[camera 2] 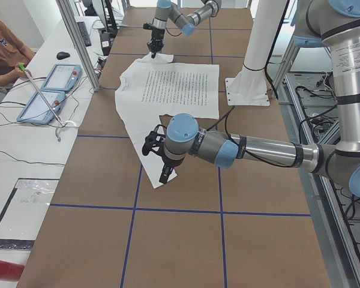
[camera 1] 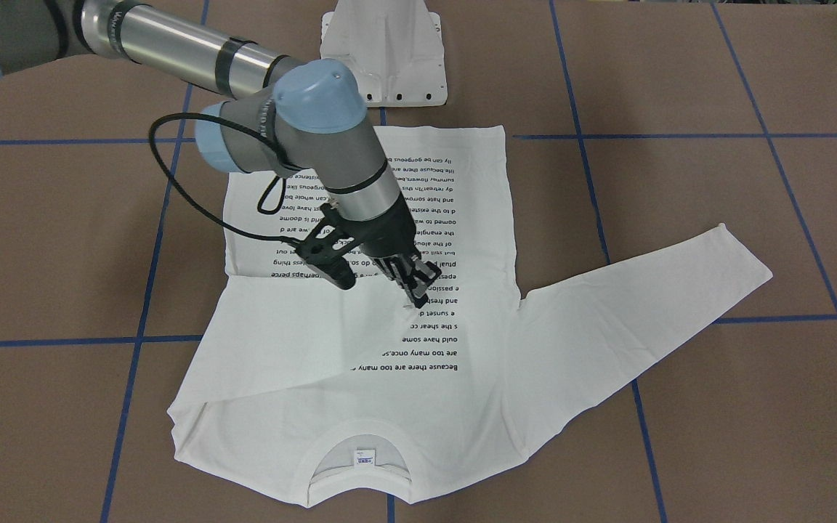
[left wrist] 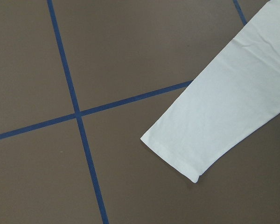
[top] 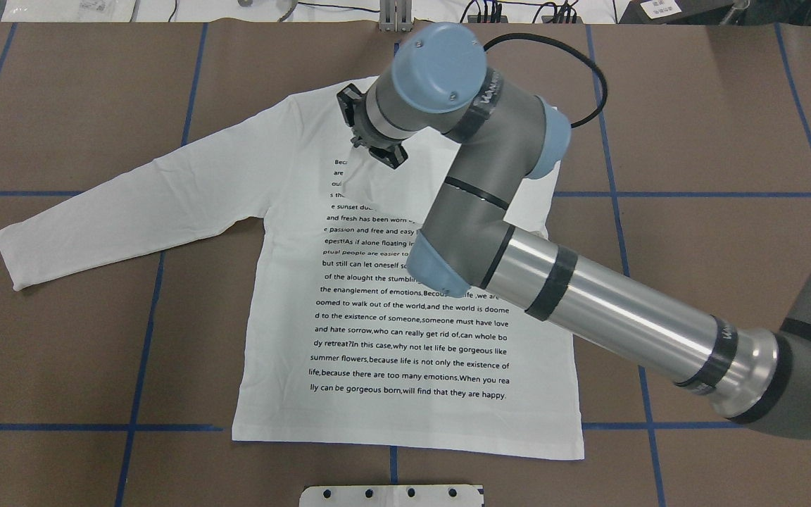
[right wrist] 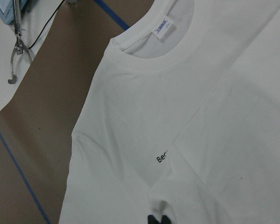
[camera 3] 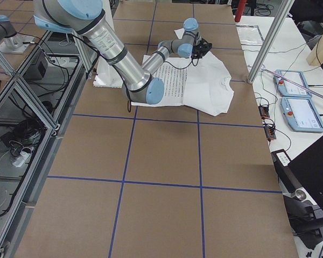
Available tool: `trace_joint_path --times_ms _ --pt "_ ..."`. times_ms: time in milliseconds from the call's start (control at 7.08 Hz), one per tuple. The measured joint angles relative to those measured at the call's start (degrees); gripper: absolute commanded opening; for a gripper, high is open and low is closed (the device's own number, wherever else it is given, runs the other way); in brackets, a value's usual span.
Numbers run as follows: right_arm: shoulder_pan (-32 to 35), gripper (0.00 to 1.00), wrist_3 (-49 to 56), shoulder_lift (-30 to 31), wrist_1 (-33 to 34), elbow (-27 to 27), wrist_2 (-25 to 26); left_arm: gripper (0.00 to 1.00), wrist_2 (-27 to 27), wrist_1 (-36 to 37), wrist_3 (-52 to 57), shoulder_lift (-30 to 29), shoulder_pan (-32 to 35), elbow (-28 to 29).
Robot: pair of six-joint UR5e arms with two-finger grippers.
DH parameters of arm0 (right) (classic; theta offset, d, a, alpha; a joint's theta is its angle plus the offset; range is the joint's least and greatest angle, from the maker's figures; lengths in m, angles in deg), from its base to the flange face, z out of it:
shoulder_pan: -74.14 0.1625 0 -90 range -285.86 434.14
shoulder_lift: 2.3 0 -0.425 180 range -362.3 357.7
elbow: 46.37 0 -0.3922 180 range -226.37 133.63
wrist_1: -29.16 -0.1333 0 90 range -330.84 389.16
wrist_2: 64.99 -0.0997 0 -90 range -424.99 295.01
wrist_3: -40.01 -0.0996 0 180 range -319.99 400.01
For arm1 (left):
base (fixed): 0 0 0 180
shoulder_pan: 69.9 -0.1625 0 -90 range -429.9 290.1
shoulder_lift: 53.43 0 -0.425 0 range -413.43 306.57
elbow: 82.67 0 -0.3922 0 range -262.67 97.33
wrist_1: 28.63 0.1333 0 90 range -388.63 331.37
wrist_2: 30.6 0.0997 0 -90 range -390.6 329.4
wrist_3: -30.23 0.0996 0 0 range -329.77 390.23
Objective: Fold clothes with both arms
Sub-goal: 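Grasp the sleeve nearest the right gripper and fold it across the chest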
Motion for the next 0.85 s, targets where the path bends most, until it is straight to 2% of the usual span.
trace_joint_path --times_ms 141,282,847 --pt "-2.2 0.00 -0.8 -3.4 -2.0 -4.5 3.0 1.00 0.0 -0.1 0.0 0.0 0.0 -0.1" --pt "-3.8 0.00 -1.1 -4.8 -3.4 -6.7 5.1 1.00 -0.1 -0.1 0.0 0.0 0.0 -0.2" --pt "-6.4 0.02 -1.2 -7.1 -7.2 -10.7 9.6 1.00 -0.4 0.0 0.0 0.1 0.0 -0.1"
